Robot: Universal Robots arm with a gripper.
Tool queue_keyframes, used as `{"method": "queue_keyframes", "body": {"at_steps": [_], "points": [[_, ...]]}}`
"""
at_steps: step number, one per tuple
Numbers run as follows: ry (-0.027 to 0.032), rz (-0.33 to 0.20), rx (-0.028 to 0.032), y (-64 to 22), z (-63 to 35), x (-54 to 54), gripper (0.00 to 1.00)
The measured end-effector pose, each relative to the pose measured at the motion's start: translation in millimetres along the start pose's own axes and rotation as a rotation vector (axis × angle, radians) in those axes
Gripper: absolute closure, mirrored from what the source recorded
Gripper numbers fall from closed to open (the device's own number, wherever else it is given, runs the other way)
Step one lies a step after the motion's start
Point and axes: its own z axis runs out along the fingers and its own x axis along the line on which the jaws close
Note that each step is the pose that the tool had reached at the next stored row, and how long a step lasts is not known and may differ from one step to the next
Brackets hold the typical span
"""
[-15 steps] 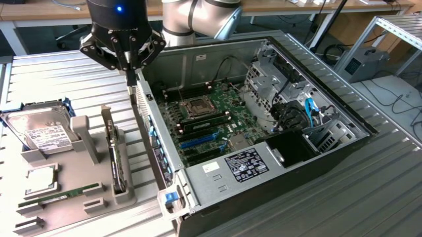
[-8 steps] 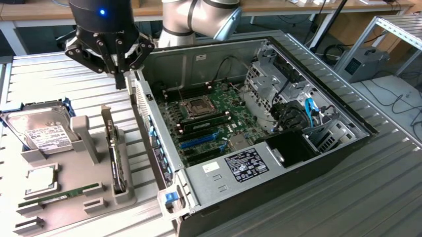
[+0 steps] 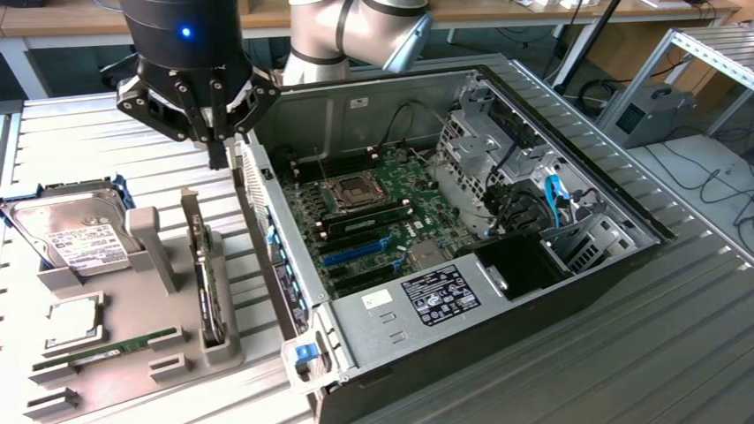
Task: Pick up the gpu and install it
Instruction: 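Reach for the gpu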
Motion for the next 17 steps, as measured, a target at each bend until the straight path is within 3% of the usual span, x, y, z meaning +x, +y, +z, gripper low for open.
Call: {"method": "queue_keyframes", "body": {"at_steps": [10, 17], "points": [[-0.0001, 0.000, 0.0003, -5.7, -0.2, -0.5, 0.89], [-0.0005, 0.000, 0.0064, -7.9, -0.3, -0.6, 0.89]]}}
